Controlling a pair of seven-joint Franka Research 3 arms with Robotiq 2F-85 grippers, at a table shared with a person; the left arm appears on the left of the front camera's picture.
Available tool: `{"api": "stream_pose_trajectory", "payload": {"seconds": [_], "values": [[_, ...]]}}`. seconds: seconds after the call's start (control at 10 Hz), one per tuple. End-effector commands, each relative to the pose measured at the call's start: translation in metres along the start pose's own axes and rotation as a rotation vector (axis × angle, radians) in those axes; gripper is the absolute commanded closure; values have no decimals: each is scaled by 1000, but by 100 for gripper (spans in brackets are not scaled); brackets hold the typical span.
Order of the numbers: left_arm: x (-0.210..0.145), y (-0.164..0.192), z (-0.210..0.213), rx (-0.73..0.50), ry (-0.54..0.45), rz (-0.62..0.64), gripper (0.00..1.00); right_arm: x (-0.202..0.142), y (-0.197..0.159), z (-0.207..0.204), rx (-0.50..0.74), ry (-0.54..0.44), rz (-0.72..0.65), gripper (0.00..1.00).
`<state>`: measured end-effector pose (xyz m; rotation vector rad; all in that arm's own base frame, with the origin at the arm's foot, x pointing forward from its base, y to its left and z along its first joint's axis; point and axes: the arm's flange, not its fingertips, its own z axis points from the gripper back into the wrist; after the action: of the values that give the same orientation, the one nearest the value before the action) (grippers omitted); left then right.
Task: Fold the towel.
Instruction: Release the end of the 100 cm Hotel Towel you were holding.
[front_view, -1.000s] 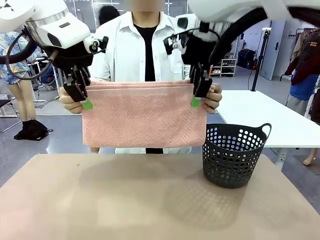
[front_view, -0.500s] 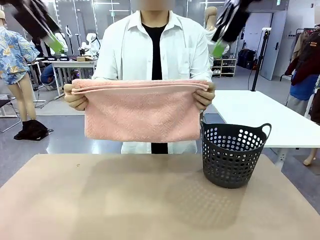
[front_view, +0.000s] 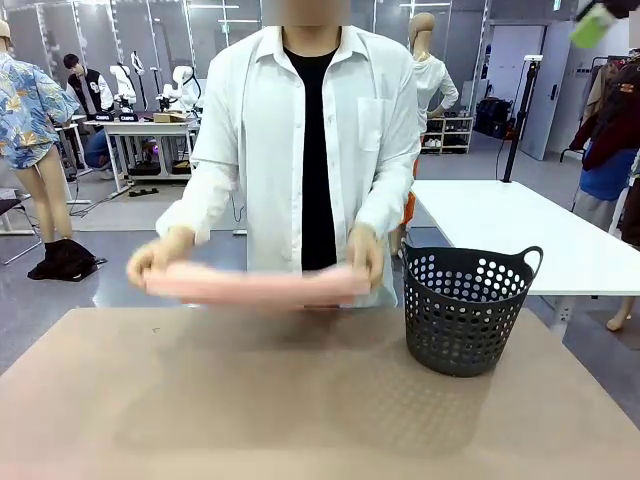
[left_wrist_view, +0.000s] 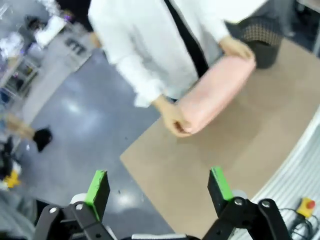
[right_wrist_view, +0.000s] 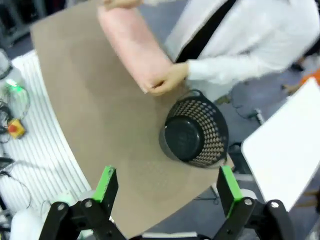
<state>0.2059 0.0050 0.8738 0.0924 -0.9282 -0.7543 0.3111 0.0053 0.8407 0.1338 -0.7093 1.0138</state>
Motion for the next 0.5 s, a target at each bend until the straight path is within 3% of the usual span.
{"api": "stream_pose_trajectory", "payload": {"seconds": [0.0, 0.2, 0.4], "values": [[-40, -4, 13, 74, 51, 131, 0, -33, 20, 5, -66, -43, -173, 0], [-73, 1, 27, 103, 78, 227, 0, -65, 33, 23, -124, -51, -275, 0], [-90, 4, 26, 88, 44, 264, 0, -91, 44, 35, -164, -90, -335, 0]]}}
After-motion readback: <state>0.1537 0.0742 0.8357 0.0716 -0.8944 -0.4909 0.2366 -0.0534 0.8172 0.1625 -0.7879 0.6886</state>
